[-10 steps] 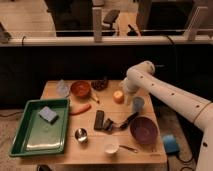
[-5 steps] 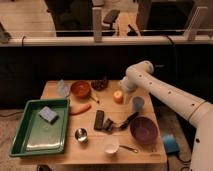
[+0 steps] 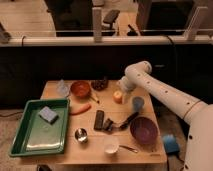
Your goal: Place apple in metal cup
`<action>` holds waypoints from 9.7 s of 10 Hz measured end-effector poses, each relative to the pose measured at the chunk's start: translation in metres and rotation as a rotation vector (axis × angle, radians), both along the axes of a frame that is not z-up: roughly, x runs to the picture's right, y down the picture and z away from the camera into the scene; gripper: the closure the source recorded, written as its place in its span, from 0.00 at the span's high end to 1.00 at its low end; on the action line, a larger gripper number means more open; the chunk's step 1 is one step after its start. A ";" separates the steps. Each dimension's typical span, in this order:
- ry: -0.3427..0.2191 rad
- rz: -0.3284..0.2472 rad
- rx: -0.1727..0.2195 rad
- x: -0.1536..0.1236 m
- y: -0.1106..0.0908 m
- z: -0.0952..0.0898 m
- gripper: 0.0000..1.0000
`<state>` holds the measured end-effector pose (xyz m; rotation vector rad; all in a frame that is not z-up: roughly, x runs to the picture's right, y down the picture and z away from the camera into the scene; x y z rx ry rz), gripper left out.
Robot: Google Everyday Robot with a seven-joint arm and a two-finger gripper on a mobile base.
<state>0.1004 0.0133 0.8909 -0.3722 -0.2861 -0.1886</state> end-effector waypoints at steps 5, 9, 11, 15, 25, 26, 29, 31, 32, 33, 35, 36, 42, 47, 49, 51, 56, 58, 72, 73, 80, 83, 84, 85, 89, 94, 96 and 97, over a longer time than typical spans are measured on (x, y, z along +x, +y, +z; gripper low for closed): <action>-0.020 -0.022 -0.008 -0.006 0.000 0.010 0.80; -0.034 -0.046 -0.013 -0.013 0.000 0.015 0.80; -0.041 -0.056 -0.016 -0.014 0.001 0.017 0.80; -0.053 -0.085 -0.021 -0.019 0.003 0.021 0.80; -0.084 -0.143 -0.037 -0.025 0.006 0.026 0.80; -0.088 -0.150 -0.037 -0.026 0.006 0.027 0.80; -0.098 -0.169 -0.039 -0.029 0.007 0.028 0.80; -0.105 -0.179 -0.042 -0.029 0.007 0.029 0.80; -0.109 -0.186 -0.043 -0.030 0.007 0.030 0.80; -0.114 -0.192 -0.044 -0.032 0.008 0.030 0.80; -0.120 -0.202 -0.048 -0.032 0.009 0.032 0.80; -0.123 -0.205 -0.048 -0.032 0.009 0.033 0.80; -0.152 -0.236 -0.048 -0.035 0.011 0.039 0.80; -0.181 -0.265 -0.042 -0.039 0.011 0.043 0.80; -0.188 -0.273 -0.040 -0.038 0.012 0.044 0.80; -0.200 -0.282 -0.039 -0.039 0.012 0.046 0.80; -0.226 -0.304 -0.036 -0.041 0.013 0.049 0.80; -0.240 -0.317 -0.034 -0.045 0.014 0.051 0.80; -0.319 -0.341 -0.014 -0.053 0.020 0.058 0.80; -0.325 -0.340 -0.013 -0.053 0.020 0.058 0.80; -0.356 -0.339 -0.007 -0.051 0.029 0.061 0.80; -0.317 -0.309 -0.011 -0.040 0.031 0.059 0.80; -0.306 -0.300 -0.012 -0.035 0.031 0.059 0.80; -0.293 -0.297 -0.011 -0.031 0.030 0.059 0.80; -0.257 -0.290 -0.011 -0.023 0.026 0.063 0.79; -0.230 -0.282 -0.012 -0.011 0.026 0.067 0.31; -0.224 -0.283 -0.007 -0.008 0.024 0.065 0.13; -0.223 -0.286 -0.002 -0.008 0.022 0.063 0.03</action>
